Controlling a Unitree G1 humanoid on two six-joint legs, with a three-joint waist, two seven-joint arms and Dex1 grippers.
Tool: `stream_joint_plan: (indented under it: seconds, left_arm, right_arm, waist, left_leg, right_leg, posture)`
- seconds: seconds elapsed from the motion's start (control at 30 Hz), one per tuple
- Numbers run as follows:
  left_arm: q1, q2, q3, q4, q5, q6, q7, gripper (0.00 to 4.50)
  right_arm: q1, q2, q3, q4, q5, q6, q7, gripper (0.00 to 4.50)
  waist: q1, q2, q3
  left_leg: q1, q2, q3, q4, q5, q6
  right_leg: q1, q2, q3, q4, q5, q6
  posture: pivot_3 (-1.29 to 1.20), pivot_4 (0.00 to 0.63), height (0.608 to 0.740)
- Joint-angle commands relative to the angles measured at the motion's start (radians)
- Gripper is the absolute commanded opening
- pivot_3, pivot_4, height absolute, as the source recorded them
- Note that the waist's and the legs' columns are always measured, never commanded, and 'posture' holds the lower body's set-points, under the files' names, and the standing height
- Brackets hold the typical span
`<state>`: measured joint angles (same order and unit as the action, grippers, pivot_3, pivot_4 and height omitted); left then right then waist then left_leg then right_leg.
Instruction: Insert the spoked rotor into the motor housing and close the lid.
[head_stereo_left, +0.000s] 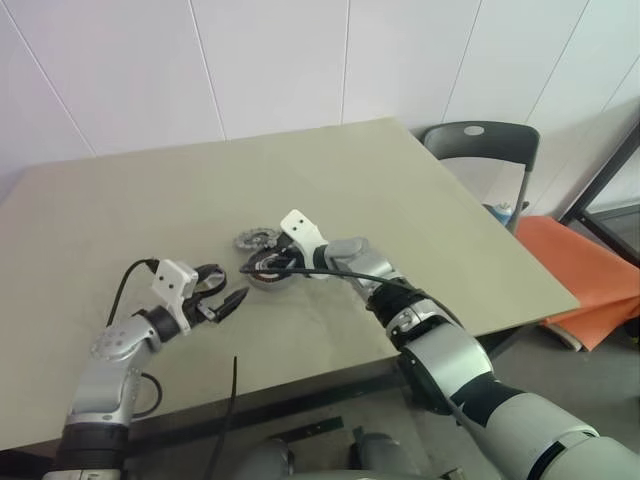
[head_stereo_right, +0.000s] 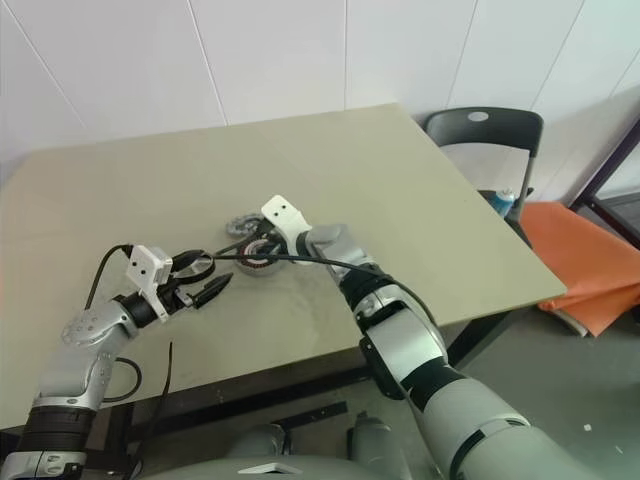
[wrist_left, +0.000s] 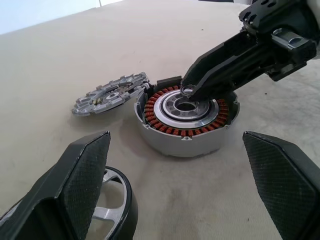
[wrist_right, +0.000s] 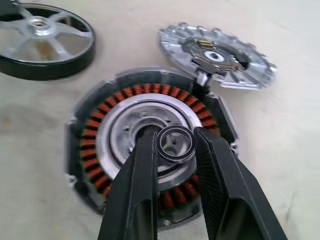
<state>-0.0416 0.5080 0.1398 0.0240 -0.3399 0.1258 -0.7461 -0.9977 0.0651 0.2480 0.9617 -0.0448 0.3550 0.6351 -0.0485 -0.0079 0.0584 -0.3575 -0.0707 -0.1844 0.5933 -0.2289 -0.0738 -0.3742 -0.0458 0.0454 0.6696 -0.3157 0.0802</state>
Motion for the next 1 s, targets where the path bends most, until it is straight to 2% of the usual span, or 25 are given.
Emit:
stream_joint_plan:
  seconds: [0.03, 0.3, 1.0]
  left_arm:
    - [0.0, 0.001, 0.022, -0.048, -0.019, -0.003, 0.003, 4.5]
    - [0.012, 0.0, 0.022, -0.065, -0.024, 0.007, 0.005, 4.5]
    - [0.024, 0.003, 0.024, -0.074, -0.032, 0.015, 0.006, 4.5]
  right_arm:
    - [-0.025, 0.037, -0.026, -0.003, 0.013, -0.025, -0.016, 0.7]
    - [-0.029, 0.083, -0.068, 0.01, 0.041, -0.011, -0.04, 0.7]
    - [-0.014, 0.067, -0.036, 0.017, 0.008, 0.012, -0.021, 0.7]
  waist:
    - [-0.001, 0.0, 0.0]
    - [0.003, 0.0, 0.0]
    - [0.001, 0.0, 0.0]
  left_leg:
    - [0.0, 0.0, 0.0, 0.0, 0.0, 0.0]
    - [0.0, 0.0, 0.0, 0.0, 0.0, 0.0]
    - [0.0, 0.0, 0.0, 0.0, 0.0, 0.0]
  right_leg:
    - [0.0, 0.0, 0.0, 0.0, 0.0, 0.0]
    - [0.0, 0.0, 0.0, 0.0, 0.0, 0.0]
    - [0.0, 0.0, 0.0, 0.0, 0.0, 0.0]
  posture:
    - [0.0, 0.0, 0.74]
    - [0.0, 0.0, 0.74]
    - [0.0, 0.0, 0.74]
